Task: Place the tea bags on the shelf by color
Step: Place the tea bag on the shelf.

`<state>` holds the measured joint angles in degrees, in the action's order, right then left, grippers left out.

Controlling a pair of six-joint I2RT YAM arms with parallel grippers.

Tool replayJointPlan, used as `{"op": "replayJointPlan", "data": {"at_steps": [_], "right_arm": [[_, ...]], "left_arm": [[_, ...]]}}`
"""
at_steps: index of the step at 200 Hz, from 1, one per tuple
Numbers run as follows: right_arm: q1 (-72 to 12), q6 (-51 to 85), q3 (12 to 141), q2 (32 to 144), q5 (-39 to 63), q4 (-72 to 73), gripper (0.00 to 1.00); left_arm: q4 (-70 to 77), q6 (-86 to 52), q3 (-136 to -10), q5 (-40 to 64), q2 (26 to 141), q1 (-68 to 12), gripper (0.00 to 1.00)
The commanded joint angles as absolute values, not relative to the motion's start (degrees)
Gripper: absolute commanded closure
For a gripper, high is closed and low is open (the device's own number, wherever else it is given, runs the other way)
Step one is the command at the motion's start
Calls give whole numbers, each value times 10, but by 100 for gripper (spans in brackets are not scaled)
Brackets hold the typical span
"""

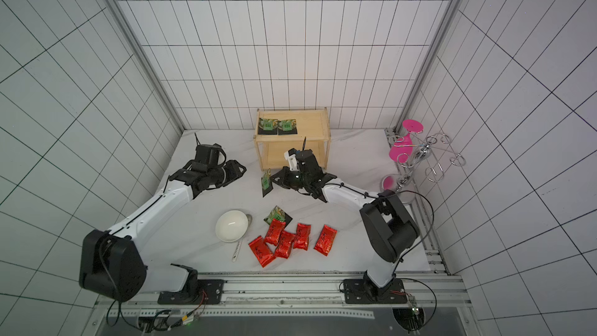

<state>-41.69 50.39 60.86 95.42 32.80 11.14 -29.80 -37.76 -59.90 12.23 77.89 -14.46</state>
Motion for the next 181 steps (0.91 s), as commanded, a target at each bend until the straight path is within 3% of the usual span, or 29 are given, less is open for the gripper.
{"op": "replayJointPlan", "data": {"at_steps": [1,35,64,115,181], "right_arm": [[-401,474,585,890,314,57,100],[-336,427,623,803,318,-43,100],[-256,379,712,807,345,-110,100],[-151,361,889,931,391,-146,100],[-128,354,1098,1106,418,-234,100]], "left_arm": [[-320,-362,-606,130,763,-142,49],[-310,-367,-603,149,746,-152,49],[-306,-367,-626,140,753,-183,49],[-299,-364,-675,145,811,-207,49],[-287,-351,-688,180,852,-181,49]]}}
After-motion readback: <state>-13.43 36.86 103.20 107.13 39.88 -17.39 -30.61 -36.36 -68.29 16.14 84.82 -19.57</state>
